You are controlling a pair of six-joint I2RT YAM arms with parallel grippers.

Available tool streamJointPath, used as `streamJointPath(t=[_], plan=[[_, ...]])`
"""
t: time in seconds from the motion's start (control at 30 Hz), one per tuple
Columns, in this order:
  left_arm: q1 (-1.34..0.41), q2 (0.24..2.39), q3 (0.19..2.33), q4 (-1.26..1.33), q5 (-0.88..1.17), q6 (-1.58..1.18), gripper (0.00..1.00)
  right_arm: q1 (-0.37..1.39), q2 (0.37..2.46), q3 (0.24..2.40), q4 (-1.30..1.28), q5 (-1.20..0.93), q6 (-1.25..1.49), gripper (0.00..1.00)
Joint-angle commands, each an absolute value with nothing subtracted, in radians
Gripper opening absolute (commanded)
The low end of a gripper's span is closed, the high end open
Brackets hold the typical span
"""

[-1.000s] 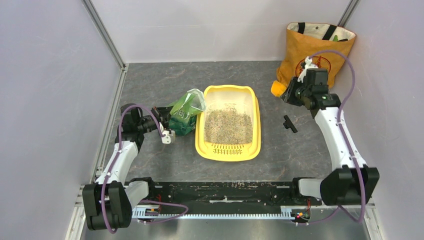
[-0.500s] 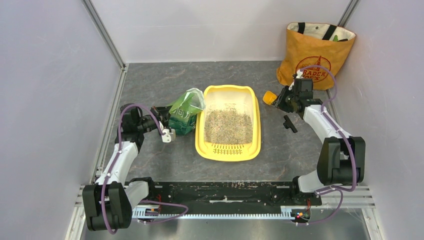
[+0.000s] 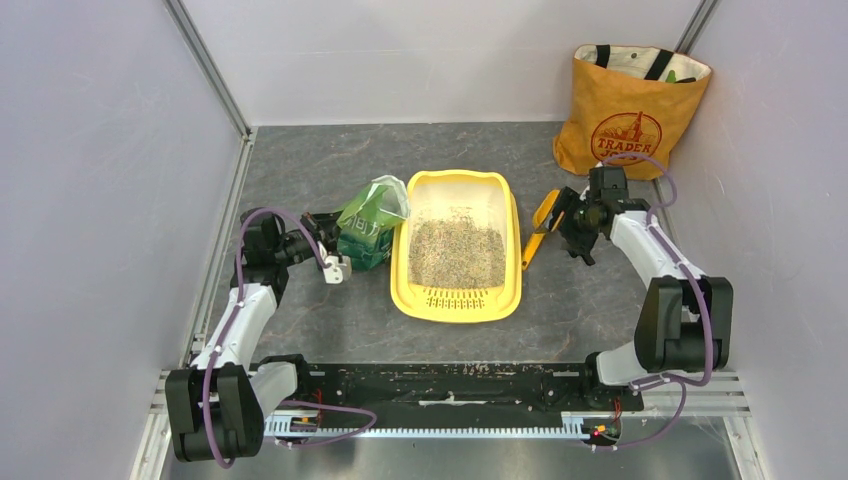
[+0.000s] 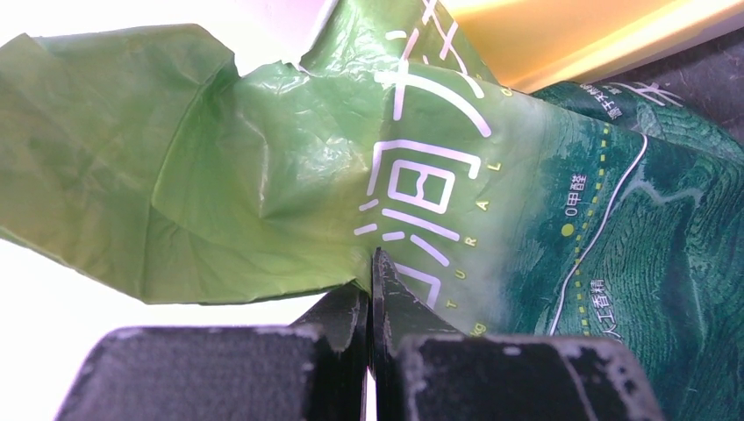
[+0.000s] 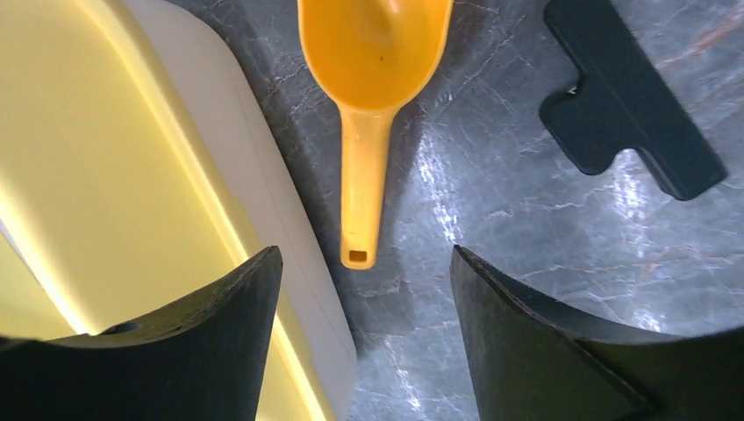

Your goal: Fill the litter box with clean litter

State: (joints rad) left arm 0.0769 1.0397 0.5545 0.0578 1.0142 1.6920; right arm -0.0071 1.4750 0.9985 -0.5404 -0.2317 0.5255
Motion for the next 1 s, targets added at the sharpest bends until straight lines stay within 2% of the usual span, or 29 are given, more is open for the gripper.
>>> streamJointPath(t=[0.0, 0.13, 0.2, 0.23, 0.27, 0.47, 0.7, 0.87, 0.97], plan=[[0.078, 1.021, 0.587, 0.133, 1.006, 1.527, 0.02, -0.032, 1.377, 1.104, -0.578, -0.3, 0.378, 0.78], [0.081, 1.001, 0.608, 0.13, 1.011, 1.385, 0.02, -0.028, 1.364, 1.225, -0.446, -0.669, 0.166, 0.81], [0.081, 0.985, 0.607, 0.094, 1.023, 1.373, 0.02, -0.011, 1.397, 1.292, -0.368, -0.82, 0.148, 0.86], [0.081, 0.974, 0.608, 0.072, 1.029, 1.376, 0.02, -0.005, 1.422, 1.321, -0.328, -0.883, 0.145, 0.92], [0.081, 0.967, 0.605, 0.049, 1.034, 1.381, 0.02, 0.051, 1.452, 1.361, -0.31, -0.899, 0.142, 0.93], [0.081, 0.921, 0.57, 0.035, 1.031, 1.401, 0.02, 0.3, 1.662, 1.616, -0.331, -0.773, 0.111, 0.83], [0.091, 0.916, 0.574, 0.035, 1.028, 1.408, 0.02, 0.47, 1.915, 1.87, -0.463, -0.616, 0.158, 0.84], [0.091, 0.909, 0.571, 0.024, 1.031, 1.416, 0.02, 0.527, 2.009, 1.933, -0.5, -0.617, 0.178, 0.83], [0.094, 0.903, 0.572, 0.009, 1.028, 1.418, 0.02, 0.556, 2.029, 1.937, -0.512, -0.595, 0.163, 0.79]])
